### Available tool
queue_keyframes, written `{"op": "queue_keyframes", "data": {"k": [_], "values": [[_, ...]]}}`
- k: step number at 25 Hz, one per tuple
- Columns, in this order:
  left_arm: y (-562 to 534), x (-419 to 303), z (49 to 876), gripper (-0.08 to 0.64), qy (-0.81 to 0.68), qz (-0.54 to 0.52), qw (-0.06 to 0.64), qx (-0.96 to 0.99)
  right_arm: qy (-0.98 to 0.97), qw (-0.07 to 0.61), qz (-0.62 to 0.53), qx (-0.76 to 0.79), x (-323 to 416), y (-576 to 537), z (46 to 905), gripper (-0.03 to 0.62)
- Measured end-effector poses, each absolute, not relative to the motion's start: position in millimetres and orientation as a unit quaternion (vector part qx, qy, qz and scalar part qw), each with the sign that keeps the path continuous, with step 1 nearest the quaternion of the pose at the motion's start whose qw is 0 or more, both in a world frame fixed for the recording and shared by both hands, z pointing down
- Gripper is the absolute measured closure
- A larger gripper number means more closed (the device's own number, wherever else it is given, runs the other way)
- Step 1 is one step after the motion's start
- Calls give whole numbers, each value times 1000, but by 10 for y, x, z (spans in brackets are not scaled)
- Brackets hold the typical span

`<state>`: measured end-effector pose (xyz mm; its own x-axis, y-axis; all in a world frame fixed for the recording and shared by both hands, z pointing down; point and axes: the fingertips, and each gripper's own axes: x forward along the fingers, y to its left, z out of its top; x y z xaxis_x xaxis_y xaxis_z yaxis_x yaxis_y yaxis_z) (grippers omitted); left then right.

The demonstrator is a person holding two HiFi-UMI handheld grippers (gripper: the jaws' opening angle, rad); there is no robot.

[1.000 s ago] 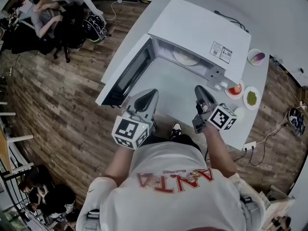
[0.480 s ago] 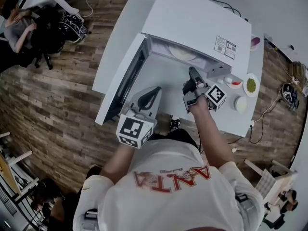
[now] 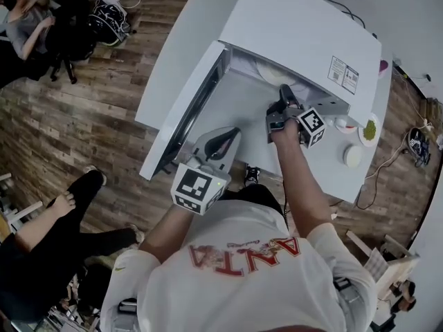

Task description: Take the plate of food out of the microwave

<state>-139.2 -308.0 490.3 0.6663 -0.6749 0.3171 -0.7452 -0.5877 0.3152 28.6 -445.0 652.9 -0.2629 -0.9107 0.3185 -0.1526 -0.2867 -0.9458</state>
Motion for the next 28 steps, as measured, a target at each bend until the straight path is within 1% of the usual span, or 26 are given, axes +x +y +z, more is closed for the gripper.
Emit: {"op": "queue_keyframes", "data": {"k": [3,5,6,20,22,25,28], "values": [[-3074,-1397,4902,551,-401,83,218,886,507,315,-610,-521,287,-4501,6556,518],[-3069,-1395,4900,551,-401,83,220,885,510,313,-609,-521,283,-4513,6553,561],[-3067,-1394,4899,551,-402,82,220,885,511,311,-609,-520,278,-4512,6546,569],[-3029,-1269,4876,551,-408,84,222,881,527,309,-624,-487,268,-4314,6537,571],[-3022,-1289,4877,551,-413,86,222,879,532,314,-624,-478,237,-4373,6540,551],[-3012,-1338,4892,551,-422,90,222,874,533,316,-624,-475,204,-4464,6566,551],[-3008,-1380,4879,551,-432,91,219,870,531,321,-622,-478,212,-4511,6568,572]]}}
